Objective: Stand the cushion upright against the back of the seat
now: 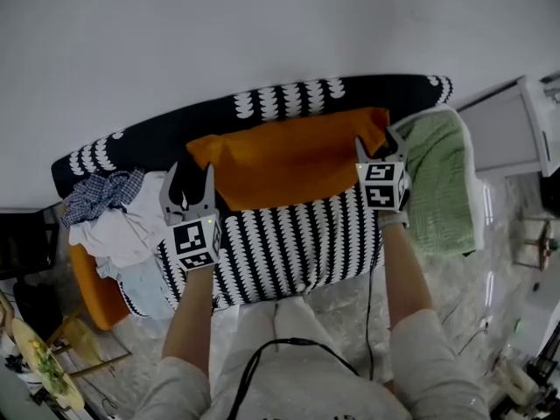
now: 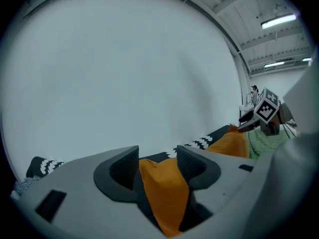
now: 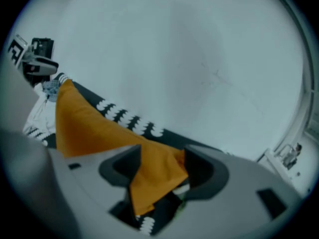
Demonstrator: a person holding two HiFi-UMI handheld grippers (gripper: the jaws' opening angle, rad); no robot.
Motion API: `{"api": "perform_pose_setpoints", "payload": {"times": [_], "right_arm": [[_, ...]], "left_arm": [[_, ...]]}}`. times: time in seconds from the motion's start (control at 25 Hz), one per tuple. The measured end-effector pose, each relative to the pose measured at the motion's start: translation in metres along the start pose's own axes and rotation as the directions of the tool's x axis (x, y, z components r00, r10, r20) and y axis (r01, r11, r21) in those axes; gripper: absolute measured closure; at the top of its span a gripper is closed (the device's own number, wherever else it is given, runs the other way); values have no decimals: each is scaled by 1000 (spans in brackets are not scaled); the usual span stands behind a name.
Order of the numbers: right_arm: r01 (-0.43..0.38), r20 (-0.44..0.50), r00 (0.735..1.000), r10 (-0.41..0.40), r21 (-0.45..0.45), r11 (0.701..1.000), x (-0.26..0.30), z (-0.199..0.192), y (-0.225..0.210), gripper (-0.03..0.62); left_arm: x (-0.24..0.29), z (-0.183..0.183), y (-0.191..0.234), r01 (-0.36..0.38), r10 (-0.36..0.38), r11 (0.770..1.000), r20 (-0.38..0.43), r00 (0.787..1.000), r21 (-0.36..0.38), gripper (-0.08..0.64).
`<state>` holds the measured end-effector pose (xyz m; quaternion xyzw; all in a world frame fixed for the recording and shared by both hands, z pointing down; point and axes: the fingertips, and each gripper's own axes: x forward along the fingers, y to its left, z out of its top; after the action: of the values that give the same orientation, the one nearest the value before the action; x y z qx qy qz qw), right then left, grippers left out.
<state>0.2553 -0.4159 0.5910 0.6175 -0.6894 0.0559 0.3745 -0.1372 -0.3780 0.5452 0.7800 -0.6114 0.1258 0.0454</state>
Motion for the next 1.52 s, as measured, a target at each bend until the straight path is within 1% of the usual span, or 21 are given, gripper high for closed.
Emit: {"api": "perform_pose_setpoints", "payload": {"times": [0.12,0.16,0.24,0.28,0.32,0.36,0.44,0.56,0.72,0.8,0.92,1.04,1.12,1.32,1.52], "right_arm": [[-45,41,998,44,30,999,-24,5,21,318],[-52,63,997,49,43,998,-34,8,27,340],[-56,110,993,49,64,996,-56,15,38,518],[-66,129,990,56,71,995,-67,18,44,540],[-83,147,987,71,78,994,-78,20,50,550],[-106,164,982,90,87,991,-88,24,57,570],[-166,204,969,140,114,980,-108,32,71,575],[-272,261,938,227,149,951,-141,39,91,575],[-398,315,889,333,172,901,-188,46,114,575],[-447,329,866,377,169,879,-212,44,125,575],[-504,339,834,436,145,851,-246,33,140,575],[-545,339,810,479,132,828,-276,17,150,575],[-563,343,799,494,140,814,-293,9,153,575],[-591,361,778,514,141,794,-336,-4,160,575],[-623,396,751,528,159,766,-370,-7,166,575]], "left_arm": [[-12,-2,-22,84,-84,996,8,996,-35,318],[-16,-2,-30,118,-118,992,9,993,-47,319],[-26,-2,-44,172,-171,982,20,985,-77,321],[-31,-1,-50,191,-189,977,29,982,-94,327],[-37,1,-55,207,-204,972,38,978,-115,336],[-43,3,-59,222,-217,966,48,975,-136,379],[-54,7,-67,255,-248,950,65,967,-178,465],[-73,14,-84,321,-311,920,79,947,-224,533],[-105,30,-115,404,-389,882,107,915,-243,537],[-124,37,-127,422,-406,870,116,907,-255,537],[-151,43,-143,424,-404,862,129,906,-279,537],[-178,46,-156,423,-399,858,139,906,-292,537],[-195,48,-163,423,-398,858,144,906,-291,537],[-237,53,-177,427,-398,857,153,904,-290,537],[-269,58,-192,449,-419,847,161,894,-286,537]]}}
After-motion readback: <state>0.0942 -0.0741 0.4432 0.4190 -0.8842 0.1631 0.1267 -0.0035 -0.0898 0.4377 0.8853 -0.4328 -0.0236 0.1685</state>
